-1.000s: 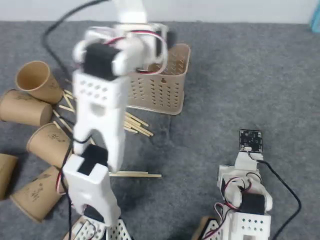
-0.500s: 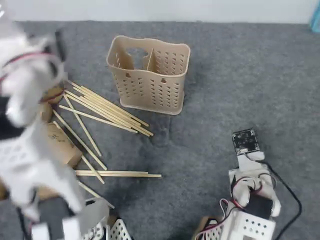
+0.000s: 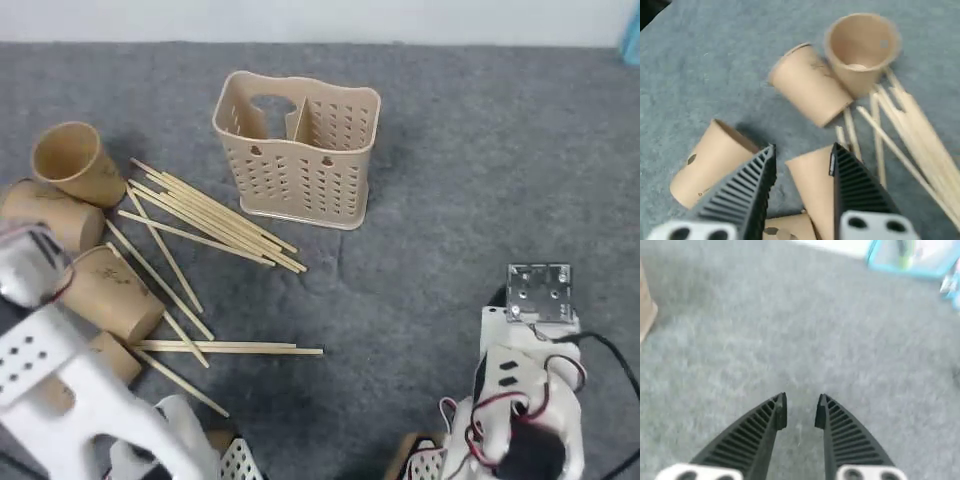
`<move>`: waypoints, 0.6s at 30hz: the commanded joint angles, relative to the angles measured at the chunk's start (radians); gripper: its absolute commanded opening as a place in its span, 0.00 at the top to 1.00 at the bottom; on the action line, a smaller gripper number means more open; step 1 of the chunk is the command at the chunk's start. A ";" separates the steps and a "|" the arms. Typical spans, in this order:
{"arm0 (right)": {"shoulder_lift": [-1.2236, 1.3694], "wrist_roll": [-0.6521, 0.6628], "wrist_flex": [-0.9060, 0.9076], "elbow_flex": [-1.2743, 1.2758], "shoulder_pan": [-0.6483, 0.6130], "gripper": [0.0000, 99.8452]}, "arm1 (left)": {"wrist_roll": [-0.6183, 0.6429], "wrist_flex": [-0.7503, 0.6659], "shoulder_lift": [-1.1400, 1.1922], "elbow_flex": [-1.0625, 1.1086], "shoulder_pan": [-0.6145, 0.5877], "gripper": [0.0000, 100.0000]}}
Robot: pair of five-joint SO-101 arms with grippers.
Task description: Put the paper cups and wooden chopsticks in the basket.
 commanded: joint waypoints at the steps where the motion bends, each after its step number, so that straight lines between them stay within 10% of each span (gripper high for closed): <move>1: 0.051 -0.009 -0.019 -0.117 -0.021 0.91 | -0.008 -0.209 -0.112 0.211 -0.060 0.84; 18: 1.130 -0.281 0.165 -0.657 -0.148 0.91 | -0.005 -0.477 -0.115 0.475 0.064 0.83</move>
